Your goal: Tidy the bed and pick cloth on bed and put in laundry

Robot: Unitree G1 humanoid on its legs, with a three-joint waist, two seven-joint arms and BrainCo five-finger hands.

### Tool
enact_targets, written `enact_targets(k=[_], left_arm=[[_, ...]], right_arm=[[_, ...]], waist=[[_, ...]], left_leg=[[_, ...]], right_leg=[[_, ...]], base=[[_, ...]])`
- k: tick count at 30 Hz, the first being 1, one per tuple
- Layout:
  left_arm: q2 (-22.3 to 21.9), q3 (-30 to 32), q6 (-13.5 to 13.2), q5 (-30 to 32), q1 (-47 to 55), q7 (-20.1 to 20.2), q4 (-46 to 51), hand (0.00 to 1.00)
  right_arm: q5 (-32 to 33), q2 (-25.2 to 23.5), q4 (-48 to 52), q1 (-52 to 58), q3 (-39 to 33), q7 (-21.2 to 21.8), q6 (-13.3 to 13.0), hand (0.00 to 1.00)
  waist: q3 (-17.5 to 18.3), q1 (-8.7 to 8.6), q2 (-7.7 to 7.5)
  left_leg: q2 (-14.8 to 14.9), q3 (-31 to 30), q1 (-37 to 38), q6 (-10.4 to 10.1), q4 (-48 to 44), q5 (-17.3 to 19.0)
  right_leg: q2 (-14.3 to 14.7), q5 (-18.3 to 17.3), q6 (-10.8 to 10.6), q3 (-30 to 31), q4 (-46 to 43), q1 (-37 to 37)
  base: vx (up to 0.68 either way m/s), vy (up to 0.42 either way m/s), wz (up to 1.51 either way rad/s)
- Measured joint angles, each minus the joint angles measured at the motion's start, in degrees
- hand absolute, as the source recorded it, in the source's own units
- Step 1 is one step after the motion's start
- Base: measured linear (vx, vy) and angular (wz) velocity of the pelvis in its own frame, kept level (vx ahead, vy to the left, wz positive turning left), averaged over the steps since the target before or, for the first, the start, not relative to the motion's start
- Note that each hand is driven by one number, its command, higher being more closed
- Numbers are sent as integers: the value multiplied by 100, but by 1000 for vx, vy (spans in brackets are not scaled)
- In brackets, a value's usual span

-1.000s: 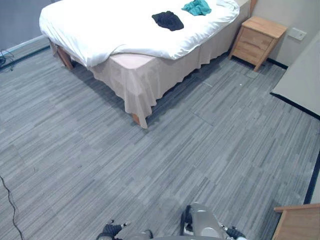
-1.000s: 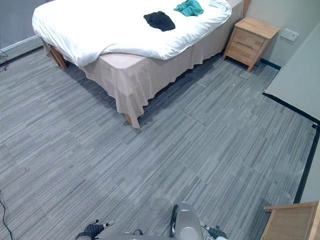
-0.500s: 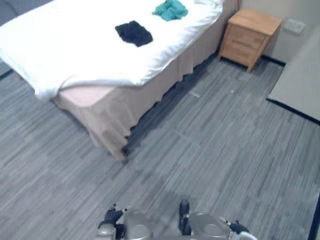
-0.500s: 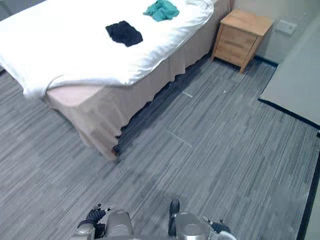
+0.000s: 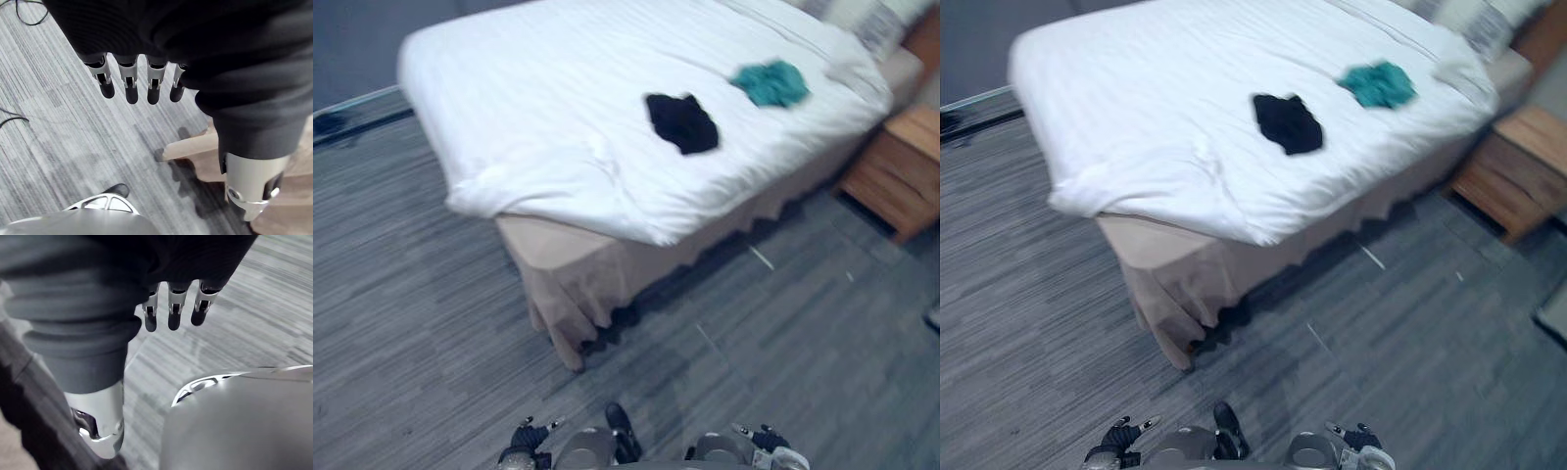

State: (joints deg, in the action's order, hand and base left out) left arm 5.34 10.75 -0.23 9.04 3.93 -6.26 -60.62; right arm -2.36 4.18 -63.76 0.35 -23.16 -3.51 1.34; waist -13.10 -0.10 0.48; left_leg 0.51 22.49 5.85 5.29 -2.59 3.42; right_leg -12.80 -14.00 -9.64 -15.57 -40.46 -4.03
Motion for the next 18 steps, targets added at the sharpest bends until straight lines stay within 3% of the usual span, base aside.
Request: enact_targets(k=[3, 4, 5, 6, 8, 11, 16, 18], left_arm=[[60, -21, -1, 7, 38, 7, -13, 0], [123, -25, 2, 15, 70, 7, -29, 0], [205, 5, 4, 16, 126, 10, -37, 0], [266, 34, 8, 18, 188, 9, -53, 0], [24, 209, 100, 21, 414, 3, -74, 0], [-189, 511, 124, 18, 385, -1, -88, 0], [-194, 832, 137, -276, 290, -143, 323, 0], [-108, 839, 116, -453, 294, -374, 1494, 0]], right_arm=[[22, -72, -3, -14, 33, 3, -16, 0], [83, -142, -7, -12, 26, 1, -7, 0], [159, -236, -29, 24, 1, 2, 5, 0], [186, -287, -50, 43, -14, 2, 9, 0], [204, -181, -51, 31, -172, -3, 5, 0], [235, -108, -53, 65, -350, -8, 28, 0], [236, -140, -34, 276, -396, -32, 24, 0], [233, -198, 40, 404, -307, -82, 0, 0]], waist=[[85, 17, -145], [110, 54, -280], [164, 95, -490], [204, 115, -658], [346, 106, -258], [376, 83, 18], [398, 96, -96], [426, 105, -153]], left_leg=[[-30, -534, 152, -209, 62, 122], [-100, -729, 181, -328, 74, 163], [-224, -884, 296, -440, 89, 228], [-307, -954, 383, -501, 120, 253], [55, -992, 467, -729, 231, 308], [367, -1172, 495, -899, 413, 223], [546, -1292, 548, -1000, 476, 167], [540, -1309, 484, -1005, 469, 164]], right_leg=[[208, 156, -60, 986, 1761, -131], [205, 626, -55, 1463, 2520, -160], [130, 1510, 22, 1702, 2853, -201], [54, 1612, 26, 1683, 2829, -217], [304, 1470, 189, 1389, 3181, 44], [604, 1567, 314, 1054, 3657, 347], [762, 1629, 448, 808, 3990, 622], [759, 1673, 501, 782, 4064, 624]], base=[[376, -249, 131], [326, -385, 104], [265, -363, 87], [285, -384, 50], [266, -302, 12], [194, -209, 31], [78, -97, 23], [3, -11, 8]])
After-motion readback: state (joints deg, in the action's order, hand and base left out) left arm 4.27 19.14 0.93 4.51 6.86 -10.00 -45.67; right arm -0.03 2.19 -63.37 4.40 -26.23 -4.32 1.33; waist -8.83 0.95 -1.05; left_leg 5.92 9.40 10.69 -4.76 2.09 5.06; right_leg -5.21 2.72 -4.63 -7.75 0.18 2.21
